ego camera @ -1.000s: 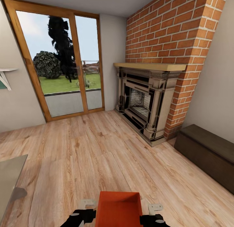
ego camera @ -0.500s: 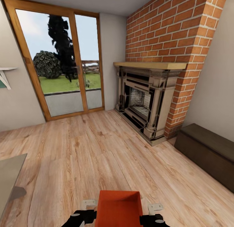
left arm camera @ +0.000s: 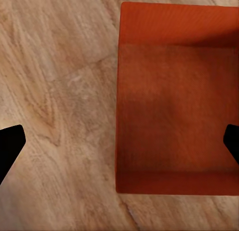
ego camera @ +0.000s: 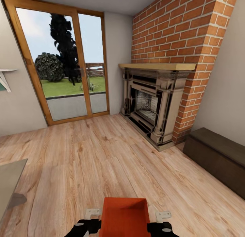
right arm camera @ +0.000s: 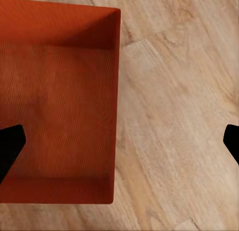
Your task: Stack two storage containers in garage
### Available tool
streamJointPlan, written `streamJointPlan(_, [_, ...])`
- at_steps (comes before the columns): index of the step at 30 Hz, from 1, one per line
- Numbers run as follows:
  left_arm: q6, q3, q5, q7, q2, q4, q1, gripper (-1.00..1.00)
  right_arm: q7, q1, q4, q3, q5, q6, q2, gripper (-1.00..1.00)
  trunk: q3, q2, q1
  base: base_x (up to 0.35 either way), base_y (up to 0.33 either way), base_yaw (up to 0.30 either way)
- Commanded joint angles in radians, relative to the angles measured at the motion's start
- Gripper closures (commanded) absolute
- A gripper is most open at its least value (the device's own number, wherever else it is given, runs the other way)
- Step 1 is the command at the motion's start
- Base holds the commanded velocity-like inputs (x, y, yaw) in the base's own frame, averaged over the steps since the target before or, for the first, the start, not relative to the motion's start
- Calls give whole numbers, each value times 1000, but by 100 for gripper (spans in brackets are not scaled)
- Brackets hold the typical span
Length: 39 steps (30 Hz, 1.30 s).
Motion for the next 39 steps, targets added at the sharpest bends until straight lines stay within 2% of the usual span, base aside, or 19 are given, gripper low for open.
streamJointPlan(1, [6,-2,1,4,0,-2,0,-100,-4,-1,0,9,-11,-4,0,-100,-4,-8,4,0,0,0])
streamJointPlan(7, [6,-2,1,4,0,-2,0,-100,-14,-1,-1,7,-11,-4,1,-100,-23,-50,27,0,0,0])
streamJointPlan(12, [6,-2,0,4,0,-2,0,-100,-70,-1,-1,6,-12,-2,4,-100,-39,-85,46,0,0,0])
streamJointPlan(15, [6,-2,-2,4,-1,-2,0,-100,-79,-1,-1,6,-13,-3,7,-100,-48,-106,58,0,0,0])
streamJointPlan(39, [6,-2,-3,4,0,-2,-1,-100,-84,-1,-1,6,-12,-6,10,-100,-154,-274,150,0,0,62])
